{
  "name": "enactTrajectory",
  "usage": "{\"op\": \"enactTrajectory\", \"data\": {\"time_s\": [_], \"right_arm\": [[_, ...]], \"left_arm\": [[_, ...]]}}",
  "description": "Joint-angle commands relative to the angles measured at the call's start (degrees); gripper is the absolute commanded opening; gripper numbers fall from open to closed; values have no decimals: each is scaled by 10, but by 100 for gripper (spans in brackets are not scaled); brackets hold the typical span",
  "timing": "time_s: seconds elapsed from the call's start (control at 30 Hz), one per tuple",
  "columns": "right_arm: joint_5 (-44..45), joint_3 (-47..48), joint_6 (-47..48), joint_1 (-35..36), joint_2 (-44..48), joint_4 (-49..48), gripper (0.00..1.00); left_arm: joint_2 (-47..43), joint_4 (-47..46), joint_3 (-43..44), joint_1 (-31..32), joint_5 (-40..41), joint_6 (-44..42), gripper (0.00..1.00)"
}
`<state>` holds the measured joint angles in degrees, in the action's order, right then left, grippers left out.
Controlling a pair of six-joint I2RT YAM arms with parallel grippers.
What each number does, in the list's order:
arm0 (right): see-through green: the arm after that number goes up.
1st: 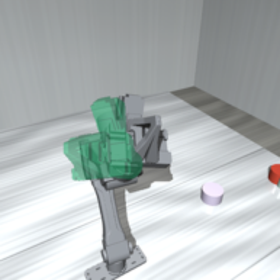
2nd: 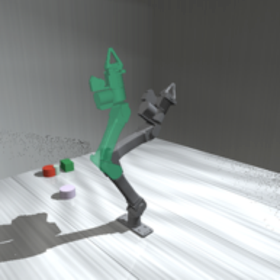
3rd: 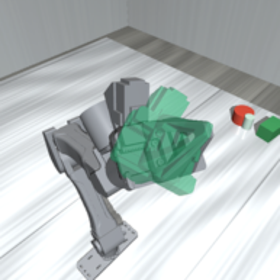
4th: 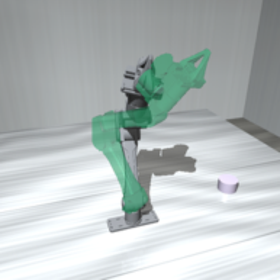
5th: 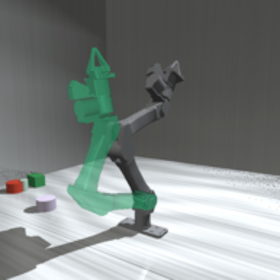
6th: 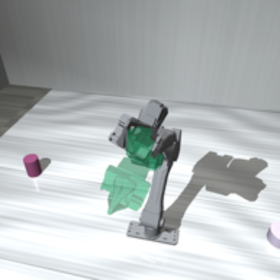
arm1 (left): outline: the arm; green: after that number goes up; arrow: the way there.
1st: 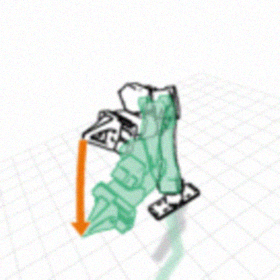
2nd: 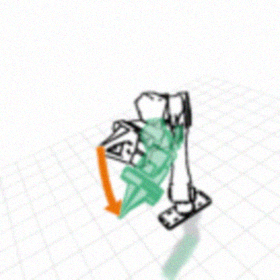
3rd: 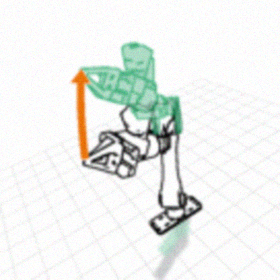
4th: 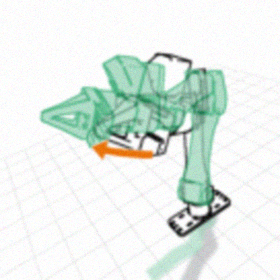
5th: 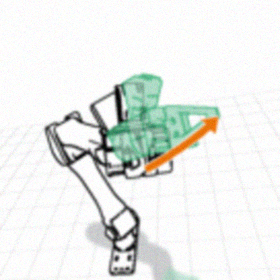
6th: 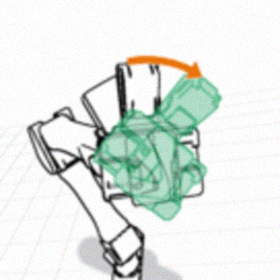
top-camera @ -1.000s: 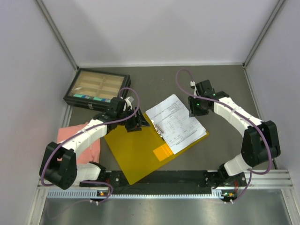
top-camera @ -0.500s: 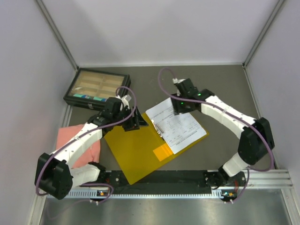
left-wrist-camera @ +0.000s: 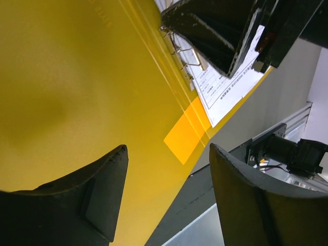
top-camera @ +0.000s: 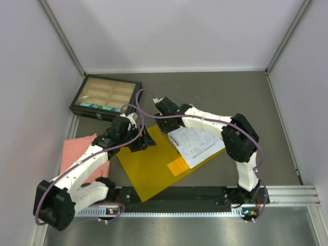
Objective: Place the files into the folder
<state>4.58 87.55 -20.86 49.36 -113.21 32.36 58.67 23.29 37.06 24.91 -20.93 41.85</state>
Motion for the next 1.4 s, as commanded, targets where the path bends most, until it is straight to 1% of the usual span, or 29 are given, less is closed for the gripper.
{"op": "enactTrajectory", "data": {"time_s": [0.0, 0.13, 0.4, 0.7, 0.83, 0.9, 1.0, 1.13, 1.2, 1.37], "right_arm": [[-7, 23, -12, 2, -11, -32, 49], [-13, 25, -12, 2, -27, -36, 43], [7, 38, 4, 1, -53, -23, 40], [4, 37, 2, 1, -53, -29, 28], [10, 37, 5, 1, -49, -27, 20], [11, 36, 6, 1, -43, -26, 19], [13, 33, 6, 2, -33, -27, 17], [15, 34, 7, 2, -21, -22, 13], [15, 32, 7, 1, -14, -21, 11], [11, 20, 5, 1, 4, -24, 11]], "left_arm": [[-26, -3, -15, 1, 15, 1, 69], [-23, -8, -21, 1, 7, 1, 69], [-22, -15, -23, 1, 1, 3, 69], [-18, -25, -28, 1, -4, 6, 69], [-15, -27, -30, 1, -6, 6, 69], [-14, -29, -33, 1, -5, 6, 69], [0, -45, -40, 1, -10, 7, 69], [56, -76, -40, 2, -27, 3, 67], [72, -86, -31, 1, -21, -1, 66], [107, -115, -8, 1, -14, 6, 64]]}}
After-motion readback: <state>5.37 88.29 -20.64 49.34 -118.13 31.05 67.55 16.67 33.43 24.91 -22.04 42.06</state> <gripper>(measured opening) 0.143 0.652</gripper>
